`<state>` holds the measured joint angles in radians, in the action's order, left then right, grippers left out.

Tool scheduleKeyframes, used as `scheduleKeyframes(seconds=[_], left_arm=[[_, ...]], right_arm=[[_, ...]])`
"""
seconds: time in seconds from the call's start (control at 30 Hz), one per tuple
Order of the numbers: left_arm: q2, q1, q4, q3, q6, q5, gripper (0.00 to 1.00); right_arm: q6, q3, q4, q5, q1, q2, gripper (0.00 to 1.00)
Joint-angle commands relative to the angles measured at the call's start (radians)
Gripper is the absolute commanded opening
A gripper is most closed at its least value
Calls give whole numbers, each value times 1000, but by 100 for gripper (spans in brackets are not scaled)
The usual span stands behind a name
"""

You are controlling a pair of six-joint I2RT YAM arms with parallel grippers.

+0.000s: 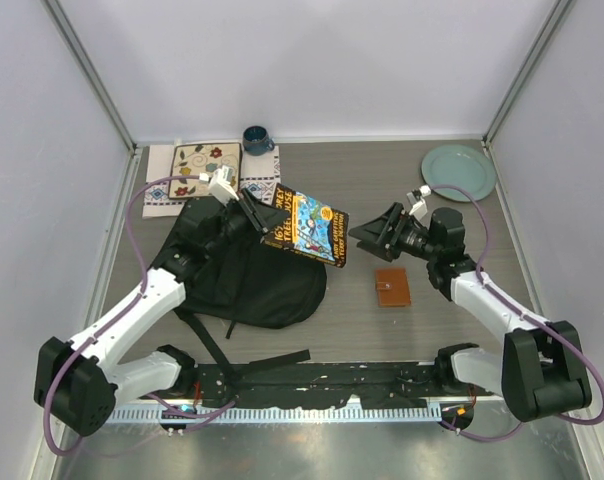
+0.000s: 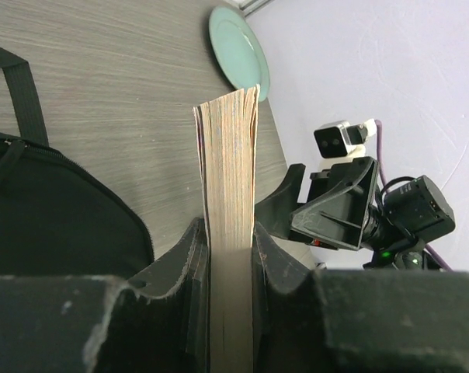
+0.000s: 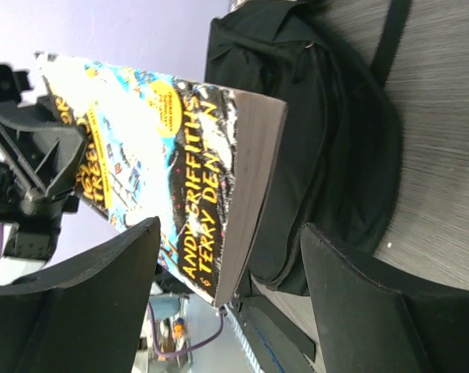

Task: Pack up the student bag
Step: Pick up the book from the center of the board.

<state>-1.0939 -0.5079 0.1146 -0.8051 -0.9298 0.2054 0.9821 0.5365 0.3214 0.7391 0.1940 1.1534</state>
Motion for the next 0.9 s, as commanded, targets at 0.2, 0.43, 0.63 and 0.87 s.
scheduleKeyframes(seconds=[0.2, 0.43, 0.63, 0.87], left_arm=[[-24, 2, 203, -13, -32, 109, 0], [-86, 2, 283, -14, -58, 219, 0], [-84, 2, 261, -5, -67, 189, 3], [-35, 2, -106, -74, 75, 19, 74]], right_arm=[[386, -98, 706, 111, 57, 207, 78], [538, -81, 939, 79, 122, 296, 74], [739, -102, 1321, 55, 133, 408, 1], [673, -185, 1262, -9, 130, 352, 1]])
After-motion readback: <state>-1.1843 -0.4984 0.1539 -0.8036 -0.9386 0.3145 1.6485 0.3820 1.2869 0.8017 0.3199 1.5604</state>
